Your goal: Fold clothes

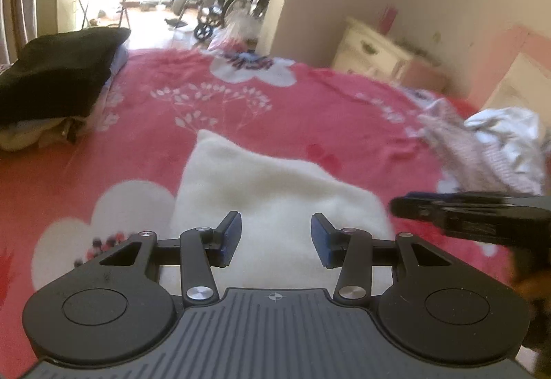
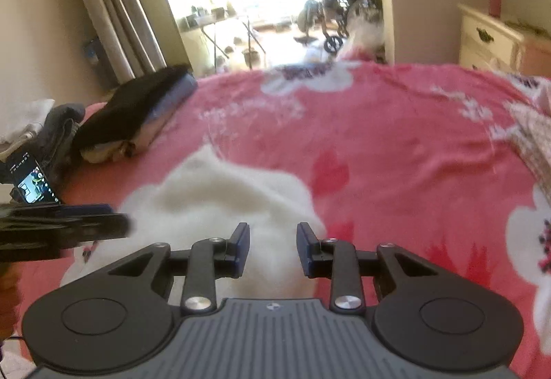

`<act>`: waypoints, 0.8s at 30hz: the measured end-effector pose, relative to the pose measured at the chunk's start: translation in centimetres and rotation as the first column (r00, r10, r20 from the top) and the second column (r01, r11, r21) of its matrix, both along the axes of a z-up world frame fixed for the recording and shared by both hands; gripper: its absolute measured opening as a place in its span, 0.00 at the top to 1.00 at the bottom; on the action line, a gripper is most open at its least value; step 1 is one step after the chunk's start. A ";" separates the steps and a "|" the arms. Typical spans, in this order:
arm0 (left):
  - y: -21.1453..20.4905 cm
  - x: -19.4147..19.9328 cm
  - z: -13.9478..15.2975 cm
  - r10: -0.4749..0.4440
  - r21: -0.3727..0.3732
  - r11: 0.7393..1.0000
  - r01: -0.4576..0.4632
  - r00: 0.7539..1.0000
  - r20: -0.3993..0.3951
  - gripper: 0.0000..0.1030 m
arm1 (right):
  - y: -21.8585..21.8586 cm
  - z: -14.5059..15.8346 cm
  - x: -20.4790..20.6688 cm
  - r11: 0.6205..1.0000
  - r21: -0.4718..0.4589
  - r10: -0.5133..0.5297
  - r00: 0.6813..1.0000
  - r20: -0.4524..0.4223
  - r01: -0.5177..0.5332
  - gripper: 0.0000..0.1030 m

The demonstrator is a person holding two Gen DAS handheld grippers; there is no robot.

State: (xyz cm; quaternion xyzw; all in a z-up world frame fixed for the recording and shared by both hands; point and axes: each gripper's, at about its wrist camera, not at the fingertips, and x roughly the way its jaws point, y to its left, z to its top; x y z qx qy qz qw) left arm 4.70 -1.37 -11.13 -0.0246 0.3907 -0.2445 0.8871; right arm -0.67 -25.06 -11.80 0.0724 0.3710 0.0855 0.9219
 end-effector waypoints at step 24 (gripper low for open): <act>1.3 -3.7 1.4 0.016 0.126 0.992 -0.007 0.997 -0.070 0.59 | 0.8 0.5 -2.0 0.994 0.072 0.087 0.995 -0.055 -0.083 0.69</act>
